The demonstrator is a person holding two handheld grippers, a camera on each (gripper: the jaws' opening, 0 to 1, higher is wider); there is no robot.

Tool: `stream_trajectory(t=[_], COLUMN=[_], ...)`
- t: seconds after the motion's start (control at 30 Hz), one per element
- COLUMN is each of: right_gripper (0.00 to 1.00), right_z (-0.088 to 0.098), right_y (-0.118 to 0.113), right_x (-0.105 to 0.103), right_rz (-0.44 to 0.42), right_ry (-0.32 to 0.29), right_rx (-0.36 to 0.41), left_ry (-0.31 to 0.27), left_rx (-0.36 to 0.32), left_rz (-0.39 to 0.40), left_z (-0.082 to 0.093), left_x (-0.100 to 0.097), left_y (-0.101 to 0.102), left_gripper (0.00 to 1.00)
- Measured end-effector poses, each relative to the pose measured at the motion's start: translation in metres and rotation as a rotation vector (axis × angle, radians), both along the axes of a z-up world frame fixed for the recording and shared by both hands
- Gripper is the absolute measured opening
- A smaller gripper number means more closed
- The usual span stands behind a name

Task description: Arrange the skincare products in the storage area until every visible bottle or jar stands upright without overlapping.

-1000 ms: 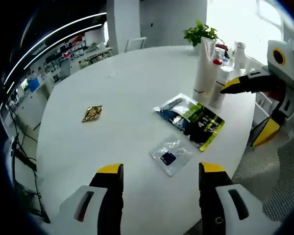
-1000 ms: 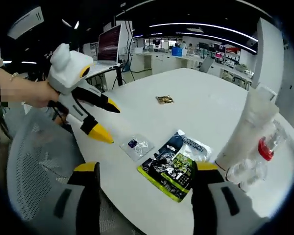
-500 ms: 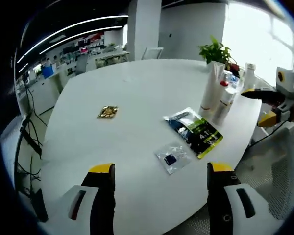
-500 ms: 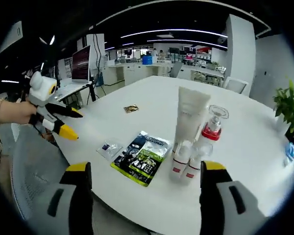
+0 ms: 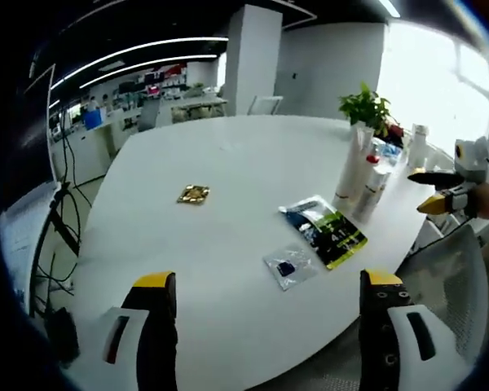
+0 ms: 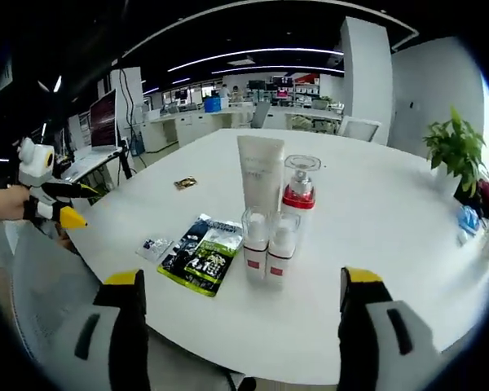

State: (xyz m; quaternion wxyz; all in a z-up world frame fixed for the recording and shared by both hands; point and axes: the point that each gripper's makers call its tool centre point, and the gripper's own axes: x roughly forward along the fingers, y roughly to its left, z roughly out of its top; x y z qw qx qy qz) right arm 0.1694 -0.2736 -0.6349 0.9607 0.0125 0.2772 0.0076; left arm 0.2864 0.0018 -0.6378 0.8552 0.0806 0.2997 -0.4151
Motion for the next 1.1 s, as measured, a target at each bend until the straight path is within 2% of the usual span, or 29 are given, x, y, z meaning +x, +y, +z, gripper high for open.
stream_trajectory(t=[0.17, 0.3, 0.87, 1.1], right_gripper=[1.0, 1.0, 1.0, 1.0], right_z=[-0.006, -0.01, -0.016, -0.018], right_y=[-0.003, -0.002, -0.001, 0.002], right_x=[-0.004, -0.007, -0.004, 0.004], right_rz=[-0.019, -0.024, -0.042, -0.048], right_ry=[0.01, 0.019, 0.023, 0.022], right_rx=[0.008, 0.019, 0.044, 0.067], left_ry=[0.008, 0.015, 0.039, 0.068], left_rx=[-0.034, -0.036, 0.003, 0.037], left_rz=[0.017, 0.028, 0.018, 0.025], left_z=[0.003, 0.0, -0.008, -0.016], left_x=[-0.003, -0.004, 0.002, 0.014], left_y=[-0.002, -0.002, -0.004, -0.004], left_gripper=[0.96, 0.97, 0.97, 0.97])
